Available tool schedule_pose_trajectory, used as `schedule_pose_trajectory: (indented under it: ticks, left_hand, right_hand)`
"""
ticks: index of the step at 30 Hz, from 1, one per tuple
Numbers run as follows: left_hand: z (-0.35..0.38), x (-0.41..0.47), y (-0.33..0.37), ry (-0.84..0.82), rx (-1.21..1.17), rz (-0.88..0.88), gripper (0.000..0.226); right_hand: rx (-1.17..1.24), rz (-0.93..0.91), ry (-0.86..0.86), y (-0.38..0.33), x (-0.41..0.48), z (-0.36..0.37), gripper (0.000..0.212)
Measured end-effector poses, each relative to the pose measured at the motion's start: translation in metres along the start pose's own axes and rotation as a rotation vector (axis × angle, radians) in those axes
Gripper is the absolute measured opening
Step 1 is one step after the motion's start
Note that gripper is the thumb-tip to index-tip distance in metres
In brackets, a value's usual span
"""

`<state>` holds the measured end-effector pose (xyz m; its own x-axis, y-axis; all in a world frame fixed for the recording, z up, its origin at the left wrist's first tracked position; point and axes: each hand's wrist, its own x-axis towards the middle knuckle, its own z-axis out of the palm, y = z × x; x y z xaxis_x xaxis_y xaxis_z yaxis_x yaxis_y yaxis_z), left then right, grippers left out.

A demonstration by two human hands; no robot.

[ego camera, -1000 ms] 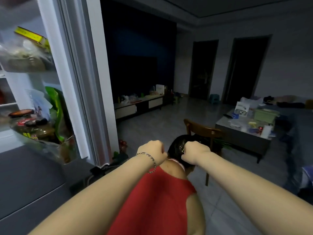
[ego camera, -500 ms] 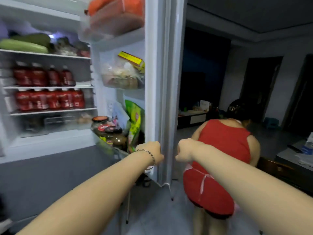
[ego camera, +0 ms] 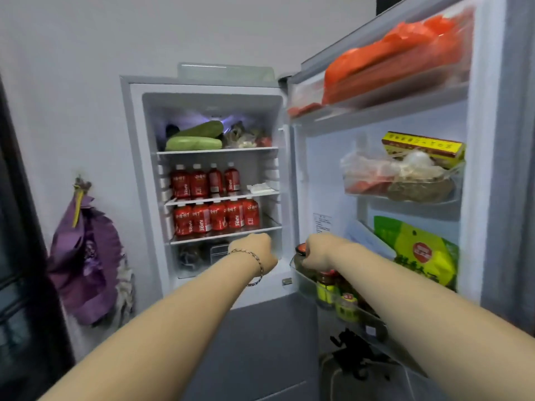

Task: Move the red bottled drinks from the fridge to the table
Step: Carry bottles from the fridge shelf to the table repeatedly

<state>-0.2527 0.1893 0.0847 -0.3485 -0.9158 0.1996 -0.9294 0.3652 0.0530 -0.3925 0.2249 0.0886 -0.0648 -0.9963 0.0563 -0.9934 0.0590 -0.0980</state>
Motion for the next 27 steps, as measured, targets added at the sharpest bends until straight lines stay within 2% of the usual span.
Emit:
schedule_pose_trajectory:
  ticks: [7, 14, 17, 21, 27]
  left_hand:
    - [0.005, 0.07, -0.09, 0.144, 0.001, -0.106, 0.02]
    - [0.006, 0.203, -0.173, 0.328, -0.115, -0.23, 0.031]
    - [0.005, 0.256, -0.207, 0.406, -0.167, -0.265, 0.04]
    - [0.007, 0.321, -0.249, 0.456, -0.231, -0.358, 0.051]
    - [0.005, 0.406, -0.298, 0.541, -0.127, -0.49, 0.083]
  right_hand:
    - [0.056, -0.076, 0.077, -0.06, 0.11, 0.011, 0.022]
    - [0.048, -0.17, 0.175, -0.094, 0.272, 0.0, 0.01]
    - [0.074, -0.184, 0.222, -0.108, 0.336, -0.01, 0.027]
    - [0.111, -0.198, 0.268, -0.13, 0.412, -0.012, 0.03]
    - [0.209, -0.171, 0.341, -0.152, 0.498, -0.013, 0.047]
